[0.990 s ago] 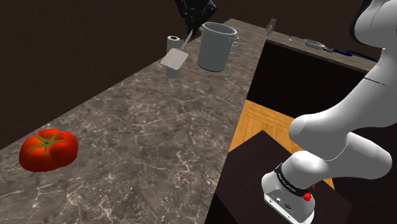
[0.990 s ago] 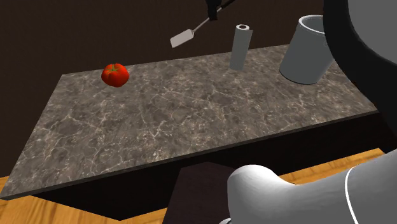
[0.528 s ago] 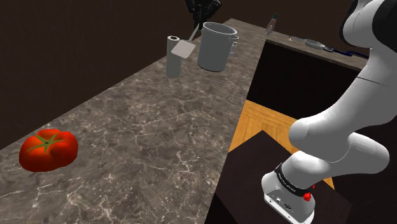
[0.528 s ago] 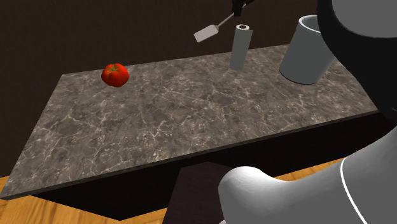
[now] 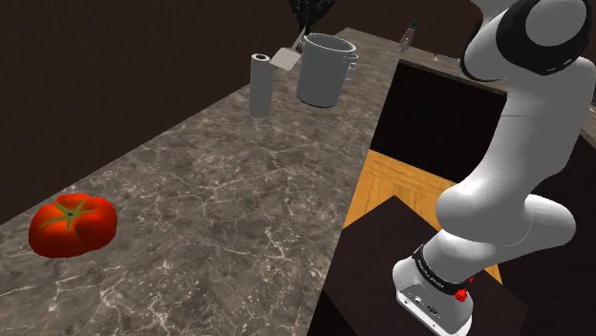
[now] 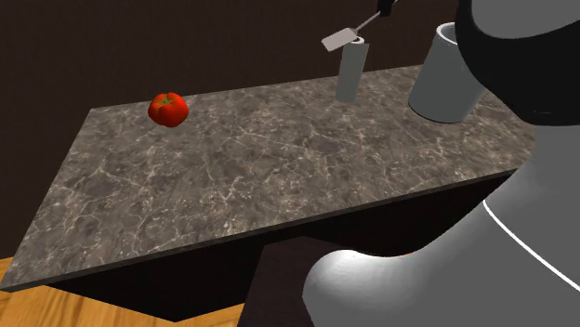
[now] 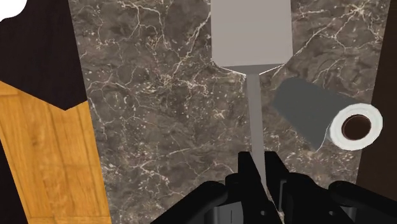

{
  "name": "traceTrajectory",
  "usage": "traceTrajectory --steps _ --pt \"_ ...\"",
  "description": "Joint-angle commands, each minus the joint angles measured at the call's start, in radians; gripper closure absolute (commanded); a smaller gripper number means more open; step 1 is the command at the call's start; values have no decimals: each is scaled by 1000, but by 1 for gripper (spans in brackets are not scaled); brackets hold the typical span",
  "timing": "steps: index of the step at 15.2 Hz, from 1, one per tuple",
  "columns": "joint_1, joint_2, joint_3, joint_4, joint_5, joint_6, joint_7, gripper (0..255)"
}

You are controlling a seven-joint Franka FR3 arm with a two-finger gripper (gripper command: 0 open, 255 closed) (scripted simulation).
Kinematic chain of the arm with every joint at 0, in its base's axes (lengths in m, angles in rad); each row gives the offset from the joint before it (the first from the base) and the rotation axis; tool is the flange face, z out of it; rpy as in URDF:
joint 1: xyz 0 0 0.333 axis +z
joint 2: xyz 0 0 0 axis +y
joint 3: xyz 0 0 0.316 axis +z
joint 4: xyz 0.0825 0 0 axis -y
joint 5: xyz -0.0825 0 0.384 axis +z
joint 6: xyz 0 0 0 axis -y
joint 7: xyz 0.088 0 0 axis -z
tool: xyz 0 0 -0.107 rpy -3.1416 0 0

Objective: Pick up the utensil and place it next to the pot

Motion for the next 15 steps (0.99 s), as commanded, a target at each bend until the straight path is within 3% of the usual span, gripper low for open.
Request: traceTrajectory --steps 1,4,5,6,7,9,15 --pt "63 55 -47 104 -51 -38 -43 255" --pt "227 168 -141 361 -153 -128 -133 255" --pt "350 237 -206 553 -213 -192 -197 255" --pt "375 248 -223 589 -219 -203 -209 255" --pt "283 212 -178 455 -186 -150 -172 255" --pt "194 182 -136 324 -155 -89 -140 255" --pt "47 139 -83 96 -105 39 -94 255"
